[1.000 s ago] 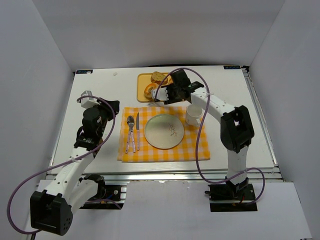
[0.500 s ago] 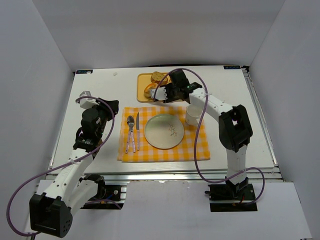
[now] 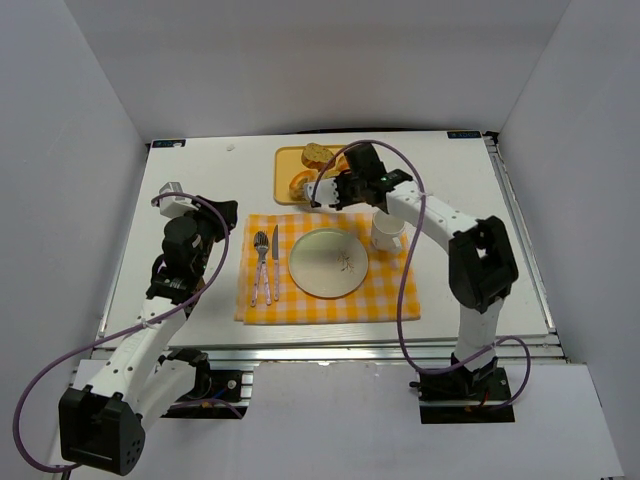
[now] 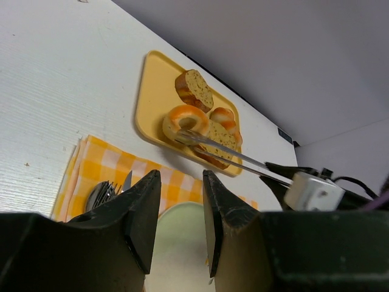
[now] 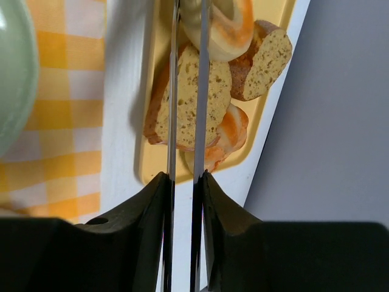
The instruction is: Place the bread
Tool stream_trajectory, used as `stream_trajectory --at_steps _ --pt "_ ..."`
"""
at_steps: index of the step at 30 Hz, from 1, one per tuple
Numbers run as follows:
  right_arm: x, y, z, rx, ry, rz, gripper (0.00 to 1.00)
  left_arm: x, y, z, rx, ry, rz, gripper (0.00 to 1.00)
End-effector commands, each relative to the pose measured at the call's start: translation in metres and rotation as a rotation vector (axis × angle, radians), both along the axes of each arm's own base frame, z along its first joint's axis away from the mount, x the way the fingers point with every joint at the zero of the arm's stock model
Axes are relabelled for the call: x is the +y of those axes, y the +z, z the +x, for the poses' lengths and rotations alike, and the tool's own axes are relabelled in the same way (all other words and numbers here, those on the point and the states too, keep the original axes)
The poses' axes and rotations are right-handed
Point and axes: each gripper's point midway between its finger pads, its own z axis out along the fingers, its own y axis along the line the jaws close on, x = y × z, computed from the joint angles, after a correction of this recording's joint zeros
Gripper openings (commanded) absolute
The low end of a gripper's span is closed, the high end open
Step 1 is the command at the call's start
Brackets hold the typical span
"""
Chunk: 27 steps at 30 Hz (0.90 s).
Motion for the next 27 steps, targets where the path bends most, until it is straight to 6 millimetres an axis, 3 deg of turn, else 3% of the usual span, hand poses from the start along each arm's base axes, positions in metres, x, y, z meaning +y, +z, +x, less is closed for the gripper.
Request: stream_trajectory --at_steps 1,2,3,5,6,7,12,13,14,20,27 --pt "0.004 0.064 -0.031 -0.019 0.063 0.138 0.14 0.005 0.006 -0.001 -0.015 0.017 0.004 0.44" --pt "0.0 0.081 -0.043 -0.024 0.07 0.167 0.14 0.005 0.006 -0.001 -0.015 0.017 0.004 0.44" --pt "-0.003 0.067 -0.057 0.023 0.086 0.168 0.14 0.004 0.005 0.0 -0.014 0.016 0.006 0.44" --pt "-0.014 0.071 -0.084 0.049 0.116 0.166 0.13 0.004 0.006 0.001 -0.014 0.014 0.007 0.44" --pt "-0.021 0.048 -0.102 0.107 0.129 0.145 0.13 0.003 0.006 0.002 -0.011 0.011 0.008 0.44" --pt "-0.027 0.057 -0.112 0.091 0.136 0.162 0.13 0.002 0.007 0.002 -0.014 0.008 0.007 0.44" --pt "-0.05 0.025 -0.159 0.199 0.151 0.138 0.13 -0.001 0.005 0.005 -0.01 -0.007 -0.001 0.44" --pt "-0.053 0.026 -0.166 0.2 0.151 0.142 0.14 -0.002 0.004 0.006 -0.008 -0.008 0.0 0.44" --pt "-0.059 0.013 -0.175 0.233 0.147 0.128 0.14 -0.002 0.003 0.006 -0.004 -0.01 0.0 0.44" --pt "-0.069 -0.005 -0.19 0.277 0.117 0.128 0.21 -0.004 0.003 0.007 -0.006 -0.017 -0.006 0.44" --pt "-0.069 -0.004 -0.196 0.298 0.12 0.14 0.51 -0.003 0.004 0.007 -0.006 -0.014 -0.005 0.44"
